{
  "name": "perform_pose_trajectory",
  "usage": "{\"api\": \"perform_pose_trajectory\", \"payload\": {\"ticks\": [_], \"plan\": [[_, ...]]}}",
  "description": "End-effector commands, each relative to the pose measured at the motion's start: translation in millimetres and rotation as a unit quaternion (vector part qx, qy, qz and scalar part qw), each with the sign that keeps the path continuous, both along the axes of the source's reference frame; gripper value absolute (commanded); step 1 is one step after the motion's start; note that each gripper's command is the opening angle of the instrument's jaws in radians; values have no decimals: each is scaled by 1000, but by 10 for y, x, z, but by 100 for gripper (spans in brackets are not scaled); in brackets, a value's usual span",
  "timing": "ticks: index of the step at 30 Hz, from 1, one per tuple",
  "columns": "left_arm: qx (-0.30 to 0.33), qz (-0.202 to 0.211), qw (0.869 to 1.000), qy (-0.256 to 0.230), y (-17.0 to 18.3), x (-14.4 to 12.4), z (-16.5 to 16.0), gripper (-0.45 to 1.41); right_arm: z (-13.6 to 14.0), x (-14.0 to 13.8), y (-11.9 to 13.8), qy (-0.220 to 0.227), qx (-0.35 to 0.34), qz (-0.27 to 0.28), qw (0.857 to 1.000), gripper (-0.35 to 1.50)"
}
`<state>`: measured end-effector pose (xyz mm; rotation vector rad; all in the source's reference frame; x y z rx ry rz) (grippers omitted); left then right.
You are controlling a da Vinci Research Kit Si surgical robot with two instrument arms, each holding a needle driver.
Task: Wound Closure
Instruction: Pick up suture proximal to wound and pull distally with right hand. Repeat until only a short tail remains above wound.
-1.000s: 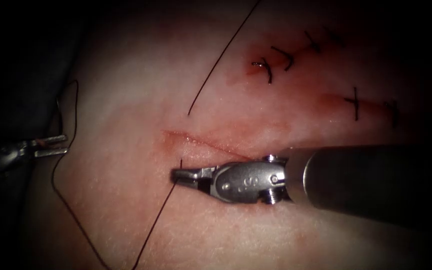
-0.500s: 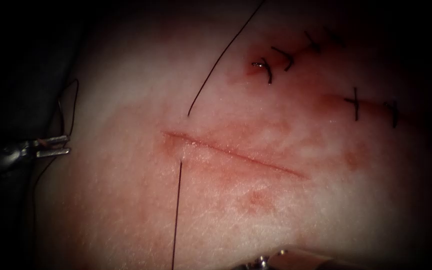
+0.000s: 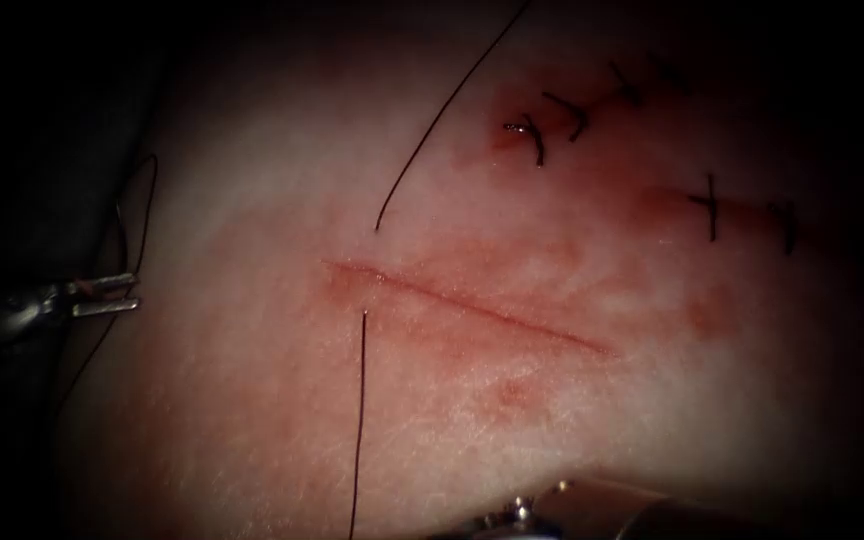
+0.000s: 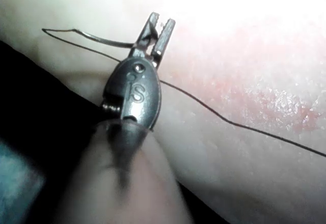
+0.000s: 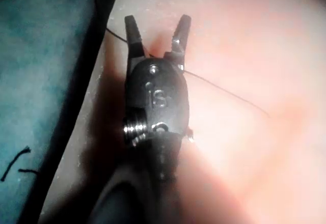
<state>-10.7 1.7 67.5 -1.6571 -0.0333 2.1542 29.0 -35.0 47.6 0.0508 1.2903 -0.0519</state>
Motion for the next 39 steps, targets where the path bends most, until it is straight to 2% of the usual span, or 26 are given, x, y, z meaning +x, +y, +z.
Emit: {"api": "perform_pose_trajectory", "payload": {"ticks": [1, 2, 3, 5, 7, 8, 20, 33, 37, 39], "plan": [[3, -1, 1000, -2, -3, -5, 8, -45, 13, 2, 19, -2, -8, 6, 1000, 145], [2, -1, 1000, -2, -3, -5, 9, -45, 21, -1, 38, -7, -24, 10, 1000, 145], [2, -1, 1000, -2, -3, -5, 9, -45, 21, -1, 38, -7, -24, 10, 1000, 145], [2, 0, 1000, -3, -4, -5, 9, -45, 35, -2, 59, -11, -30, 23, 999, 145], [1, 0, 1000, -3, -4, -5, 9, -45, 45, -1, 68, -14, -32, 30, 999, 143], [1, 0, 1000, -3, -4, -5, 9, -45, 60, 2, 77, -15, -32, 33, 999, 143], [0, 0, 1000, -3, -6, -4, 9, -45, 132, -4, 126, -36, -45, 32, 998, 140], [0, 1, 1000, -3, -6, -4, 9, -45, 138, -2, 130, -47, -47, 18, 998, 130], [3, 0, 1000, -5, -6, -4, 10, -45, 142, 1, 130, -52, -49, 20, 997, 109], [3, 0, 1000, -5, -6, -5, 10, -45, 143, 2, 129, -68, -54, 29, 996, 73]]}}
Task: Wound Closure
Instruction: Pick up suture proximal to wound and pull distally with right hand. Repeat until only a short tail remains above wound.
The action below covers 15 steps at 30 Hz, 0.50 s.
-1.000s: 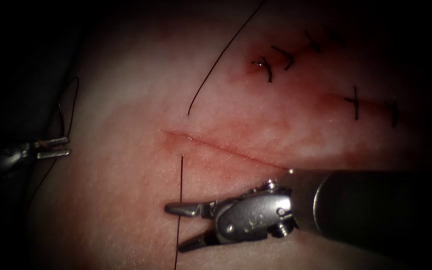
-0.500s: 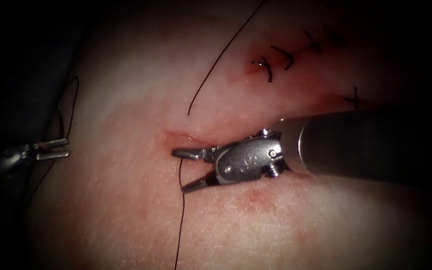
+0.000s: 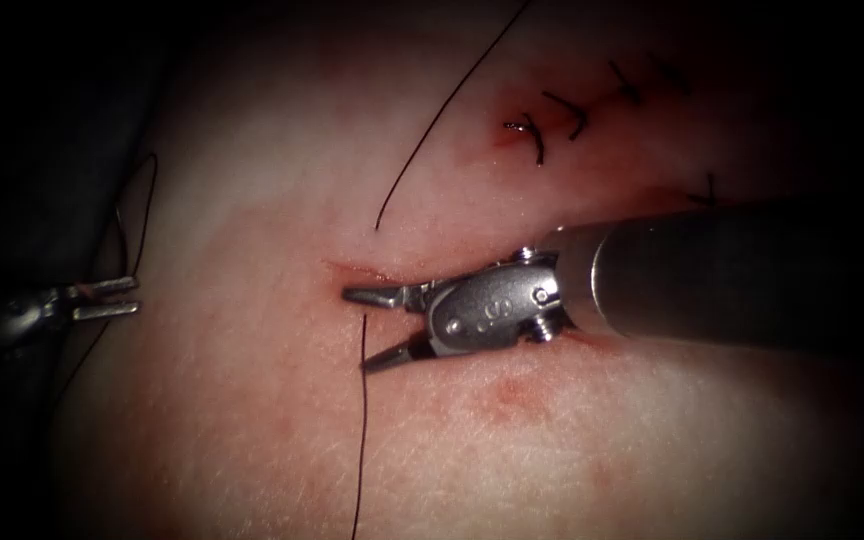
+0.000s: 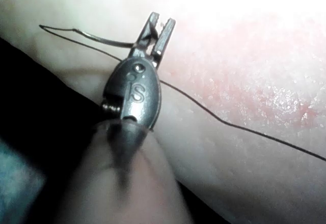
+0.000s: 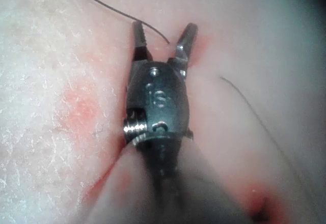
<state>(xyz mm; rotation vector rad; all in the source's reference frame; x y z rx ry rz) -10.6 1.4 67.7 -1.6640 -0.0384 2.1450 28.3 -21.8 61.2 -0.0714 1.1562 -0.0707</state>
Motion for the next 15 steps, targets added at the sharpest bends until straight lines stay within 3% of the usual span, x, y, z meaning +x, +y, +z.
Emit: {"api": "perform_pose_trajectory", "payload": {"ticks": [1, 2, 3, 9, 15], "plan": [[1, 1, 1000, -1, -3, -5, 8, -45, 8, 8, -5, -15, -3, 9, 1000, 27], [1, 1, 1000, -1, -3, -5, 8, -45, 8, 8, -5, -20, -3, 8, 1000, -23], [1, 1, 1000, -1, -3, -5, 8, -45, 8, 7, -6, -23, -2, 5, 1000, -35], [1, 1, 1000, -1, -3, -4, 8, -45, 1, 3, -22, -40, -6, 5, 999, -35], [3, 0, 1000, -3, -4, -6, 8, -45, -21, -2, -58, -42, -14, -14, 999, -35]]}}
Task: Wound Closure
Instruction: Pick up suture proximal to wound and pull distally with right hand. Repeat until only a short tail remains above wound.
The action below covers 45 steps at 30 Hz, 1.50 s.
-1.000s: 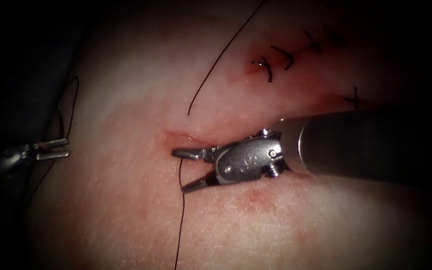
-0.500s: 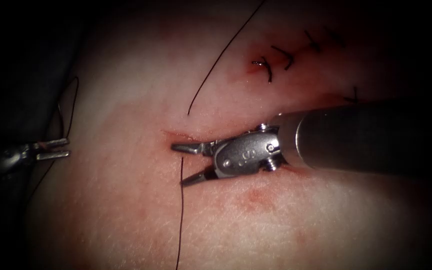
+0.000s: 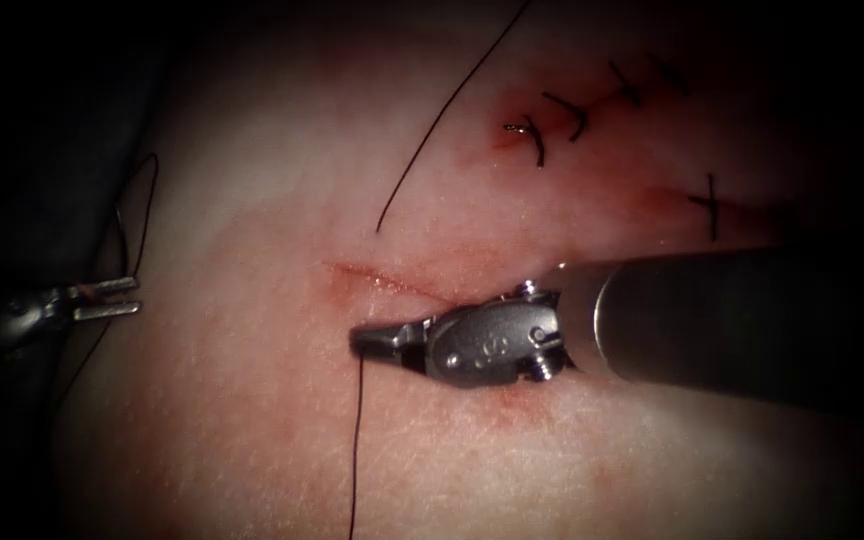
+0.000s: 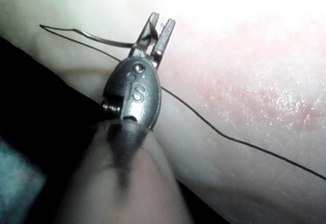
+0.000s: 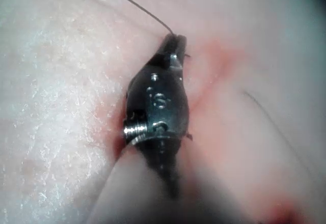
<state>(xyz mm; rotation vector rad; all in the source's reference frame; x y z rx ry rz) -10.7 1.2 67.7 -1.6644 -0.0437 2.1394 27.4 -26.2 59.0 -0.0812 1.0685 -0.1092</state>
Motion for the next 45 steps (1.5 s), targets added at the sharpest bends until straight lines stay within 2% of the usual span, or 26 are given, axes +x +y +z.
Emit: {"api": "perform_pose_trajectory", "payload": {"ticks": [1, 2, 4, 5, 6, 9, 10, 11, 14, 15, 16, 21, 24, 25, 26, 28, 29, 30, 32, 33, 34, 35, 36, 40, 45], "plan": [[0, 1, 1000, -2, -3, -5, 9, -45, -4, 6, -21, 3, -1, -5, 1000, -35], [0, 1, 1000, -2, -3, -5, 9, -45, -16, 6, -41, 9, -3, -13, 1000, -35], [0, 1, 1000, -2, -3, -5, 9, -45, -21, 6, -49, 12, -4, -16, 1000, -35], [0, 1, 1000, -2, -3, -5, 10, -45, -33, 7, -69, 18, -8, -24, 1000, -35], [0, 1, 1000, -2, -3, -5, 10, -45, -33, 7, -69, 18, -8, -24, 1000, -35], [0, 1, 1000, -3, -3, -6, 10, -45, -53, 9, -99, 32, -15, -41, 999, -35], [0, 1, 1000, -3, -3, -6, 10, -45, -53, 9, -99, 32, -15, -41, 999, -35], [-1, 2, 1000, -4, -3, -7, 10, -45, -63, 11, -113, 38, -14, -46, 998, -35], [-1, 1, 1000, -3, -3, -7, 10, -45, -71, 13, -125, 41, -11, -55, 998, -35], [-1, 1, 1000, -3, -4, -7, 10, -45, -82, 16, -139, 47, -10, -67, 997, -35], [-1, 1, 1000, -3, -4, -7, 10, -45, -82, 16, -139, 47, -10, -67, 997, -35], [-1, 1, 1000, -3, -4, -7, 10, -45, -112, 26, -171, 65, -5, -90, 994, -35], [1, 1, 1000, -4, -5, -7, 11, -45, -126, 30, -179, 74, 2, -95, 993, -35], [1, 1, 1000, -4, -5, -7, 11, -45, -128, 31, -177, 76, 13, -95, 993, -30], [1, 1, 1000, -4, -5, -7, 11, -45, -128, 32, -175, 81, 19, -97, 992, -8], [1, 1, 1000, -4, -5, -6, 11, -45, -126, 33, -163, 83, 32, -96, 991, 81], [1, 1, 1000, -4, -5, -6, 11, -45, -124, 33, -156, 81, 40, -91, 992, 109], [1, 1, 1000, -4, -5, -6, 11, -45, -119, 32, -146, 83, 46, -86, 992, 121], [1, 1, 1000, -4, -5, -6, 11, -45, -109, 27, -120, 93, 54, -70, 992, 126], [1, 1, 1000, -4, -5, -6, 11, -45, -109, 27, -120, 93, 54, -70, 992, 126], [1, 1, 1000, -4, -5, -6, 11, -45, -99, 23, -99, 95, 47, -63, 992, 131], [1, 1, 1000, -4, -5, -6, 11, -45, -96, 21, -90, 93, 47, -59, 993, 131], [1, 1, 1000, -4, -5, -6, 11, -45, -96, 21, -90, 93, 47, -59, 993, 131], [1, 1, 1000, -4, -6, -6, 11, -45, -76, 16, -51, 93, 33, -43, 994, 135], [3, 0, 1000, -5, -7, -6, 11, -45, -51, 16, -19, 92, 25, -37, 995, 135]]}}
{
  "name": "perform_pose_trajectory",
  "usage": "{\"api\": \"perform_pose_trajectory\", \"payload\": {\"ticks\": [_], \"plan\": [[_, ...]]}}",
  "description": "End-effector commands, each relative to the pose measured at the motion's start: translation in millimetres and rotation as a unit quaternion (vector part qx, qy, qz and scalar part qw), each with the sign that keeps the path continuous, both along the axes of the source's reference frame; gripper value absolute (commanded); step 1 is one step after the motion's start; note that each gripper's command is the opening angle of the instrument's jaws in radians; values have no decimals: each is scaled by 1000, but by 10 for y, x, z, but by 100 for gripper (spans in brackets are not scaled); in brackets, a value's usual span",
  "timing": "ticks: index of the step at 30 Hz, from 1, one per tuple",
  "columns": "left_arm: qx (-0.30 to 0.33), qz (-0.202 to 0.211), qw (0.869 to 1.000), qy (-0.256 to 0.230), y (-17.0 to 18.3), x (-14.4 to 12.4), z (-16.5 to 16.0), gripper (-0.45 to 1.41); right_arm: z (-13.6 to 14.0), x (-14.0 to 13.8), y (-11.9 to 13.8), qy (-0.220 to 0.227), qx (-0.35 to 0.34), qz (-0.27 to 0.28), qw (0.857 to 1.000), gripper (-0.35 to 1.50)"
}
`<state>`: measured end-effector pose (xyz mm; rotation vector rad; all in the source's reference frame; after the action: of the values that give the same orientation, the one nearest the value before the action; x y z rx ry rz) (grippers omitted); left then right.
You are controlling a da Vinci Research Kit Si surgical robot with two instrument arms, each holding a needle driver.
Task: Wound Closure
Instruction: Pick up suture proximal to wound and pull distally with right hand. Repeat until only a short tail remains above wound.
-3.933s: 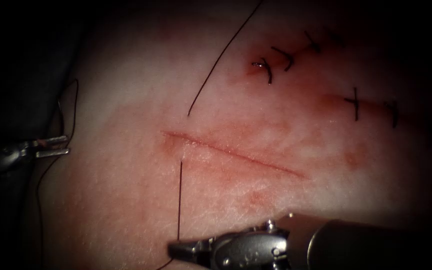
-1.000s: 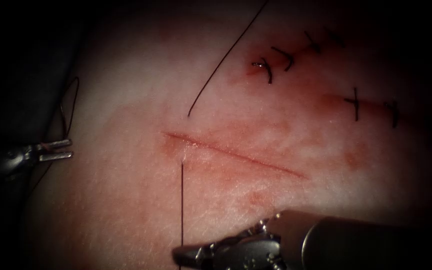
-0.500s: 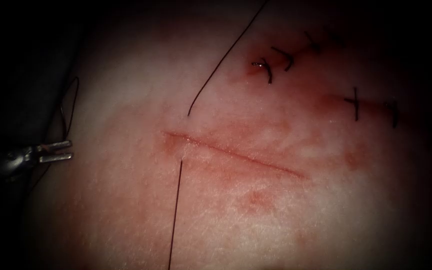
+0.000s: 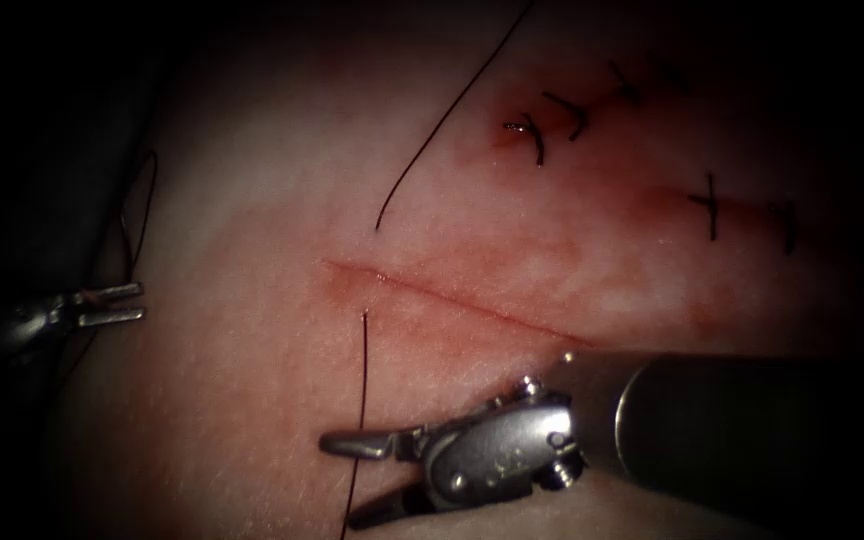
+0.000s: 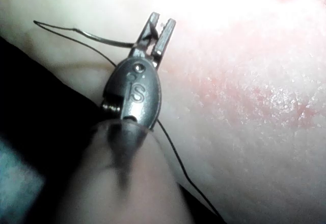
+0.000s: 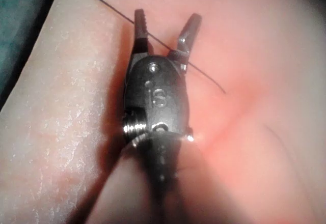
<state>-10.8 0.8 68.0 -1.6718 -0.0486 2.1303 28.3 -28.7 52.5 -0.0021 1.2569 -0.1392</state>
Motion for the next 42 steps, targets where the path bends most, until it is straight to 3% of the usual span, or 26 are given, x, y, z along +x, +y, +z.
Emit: {"api": "perform_pose_trajectory", "payload": {"ticks": [1, 5, 15, 34, 42], "plan": [[1, 0, 1000, -1, -3, -5, 8, -45, 18, 8, 10, 1, -5, 0, 1000, 135], [1, 0, 1000, -1, -3, -5, 8, -45, 48, 11, 32, -4, -18, 6, 1000, 136], [1, 1, 1000, -1, -3, -3, 8, -45, 87, 0, 61, -15, -15, -4, 1000, 138], [0, 1, 1000, -1, -4, -3, 9, -45, 90, -19, 63, -24, -16, -9, 1000, 130], [2, 0, 1000, -2, -6, -3, 10, -45, 103, -1, 51, -37, -24, -14, 999, 126]]}}
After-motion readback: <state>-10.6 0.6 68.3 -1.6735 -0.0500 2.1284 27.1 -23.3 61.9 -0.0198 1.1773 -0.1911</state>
